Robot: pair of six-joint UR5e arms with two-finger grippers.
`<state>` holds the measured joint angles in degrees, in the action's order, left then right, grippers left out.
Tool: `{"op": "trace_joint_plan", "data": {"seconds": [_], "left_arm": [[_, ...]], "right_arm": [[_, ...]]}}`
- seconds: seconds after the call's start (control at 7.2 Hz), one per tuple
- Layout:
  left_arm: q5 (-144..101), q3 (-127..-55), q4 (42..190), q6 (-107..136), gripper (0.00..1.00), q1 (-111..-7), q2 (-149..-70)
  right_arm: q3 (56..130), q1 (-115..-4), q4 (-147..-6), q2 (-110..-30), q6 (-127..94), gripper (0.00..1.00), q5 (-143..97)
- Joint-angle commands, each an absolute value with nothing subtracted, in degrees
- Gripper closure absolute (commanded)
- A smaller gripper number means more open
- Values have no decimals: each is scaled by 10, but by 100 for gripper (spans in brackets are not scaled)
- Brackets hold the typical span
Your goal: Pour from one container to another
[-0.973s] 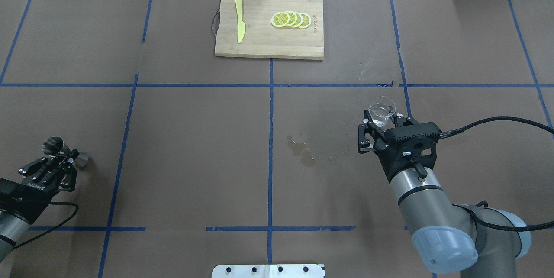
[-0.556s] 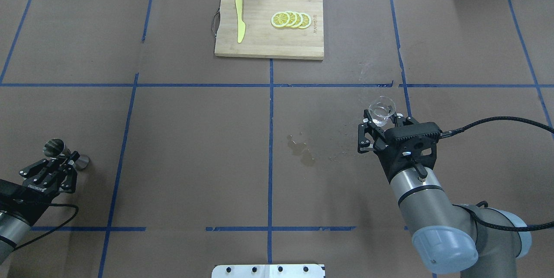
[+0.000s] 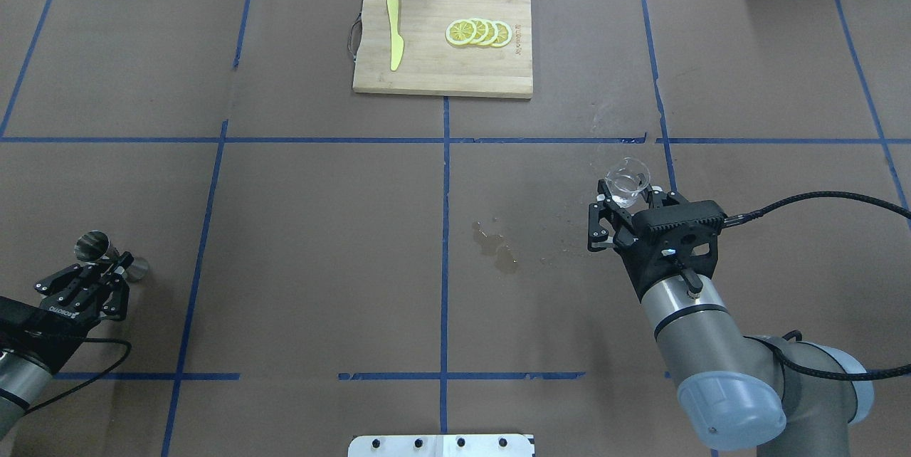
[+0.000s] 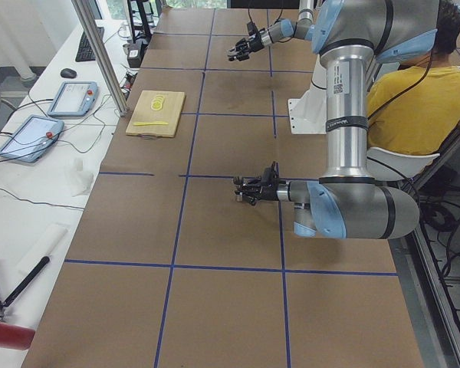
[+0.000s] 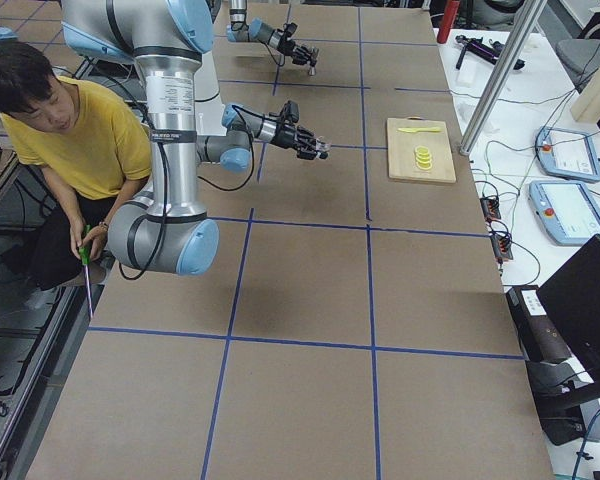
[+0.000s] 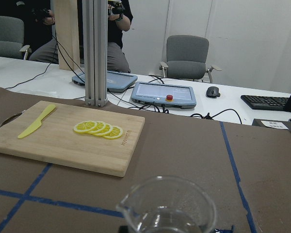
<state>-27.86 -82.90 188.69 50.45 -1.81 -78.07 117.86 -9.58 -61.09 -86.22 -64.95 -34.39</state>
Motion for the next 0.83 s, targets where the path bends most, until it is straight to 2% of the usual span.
{"op": "trace_joint_plan", "data": {"seconds": [0.0, 0.69], "left_arm": [[-277, -826, 1887, 504, 0, -17, -782], [-272, -829, 1890, 504, 0, -17, -782]], "right_arm": [[1180, -95, -611, -861, -650, 100, -344], [1185, -95, -611, -860, -650, 100, -342]]}}
